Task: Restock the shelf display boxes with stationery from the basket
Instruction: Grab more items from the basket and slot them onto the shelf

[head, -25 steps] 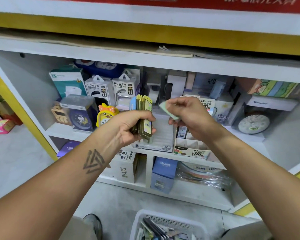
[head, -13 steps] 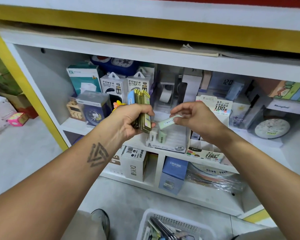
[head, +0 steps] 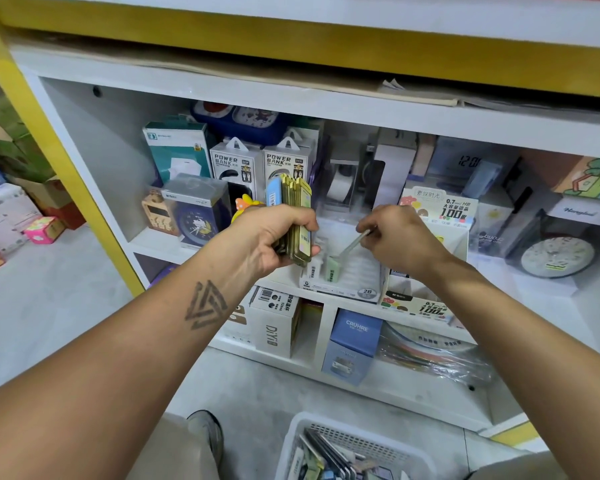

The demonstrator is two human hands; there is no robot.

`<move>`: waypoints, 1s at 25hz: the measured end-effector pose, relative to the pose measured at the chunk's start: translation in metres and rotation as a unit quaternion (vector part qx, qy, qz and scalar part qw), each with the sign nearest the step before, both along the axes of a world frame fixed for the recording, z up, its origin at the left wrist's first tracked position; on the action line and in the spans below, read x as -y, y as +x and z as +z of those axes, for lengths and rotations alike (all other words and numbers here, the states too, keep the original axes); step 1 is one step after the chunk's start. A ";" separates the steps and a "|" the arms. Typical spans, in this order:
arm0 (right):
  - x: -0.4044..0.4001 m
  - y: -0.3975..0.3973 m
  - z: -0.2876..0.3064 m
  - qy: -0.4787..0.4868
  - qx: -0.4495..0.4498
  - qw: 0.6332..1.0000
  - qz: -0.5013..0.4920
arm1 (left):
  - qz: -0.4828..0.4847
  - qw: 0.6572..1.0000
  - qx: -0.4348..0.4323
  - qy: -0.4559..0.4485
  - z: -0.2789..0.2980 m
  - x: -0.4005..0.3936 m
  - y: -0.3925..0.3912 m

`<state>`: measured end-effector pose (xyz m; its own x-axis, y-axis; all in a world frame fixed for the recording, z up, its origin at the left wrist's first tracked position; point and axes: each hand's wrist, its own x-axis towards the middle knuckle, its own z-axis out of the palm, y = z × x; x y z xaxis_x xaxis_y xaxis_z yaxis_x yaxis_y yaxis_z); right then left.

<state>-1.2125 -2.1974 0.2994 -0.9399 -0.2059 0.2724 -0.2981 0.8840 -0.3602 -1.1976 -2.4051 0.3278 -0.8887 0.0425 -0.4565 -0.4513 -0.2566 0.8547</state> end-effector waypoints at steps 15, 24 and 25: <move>0.015 0.010 -0.010 0.085 0.016 0.993 0.077 | -0.029 0.999 0.007 -0.032 -0.004 -0.005 0.004; 0.016 0.010 -0.008 0.055 0.059 0.993 0.083 | -0.080 0.996 -0.011 -0.050 -0.001 -0.015 0.008; 0.016 0.011 -0.004 -0.018 0.076 0.995 0.061 | -0.095 0.994 -0.011 -0.051 -0.001 -0.017 0.010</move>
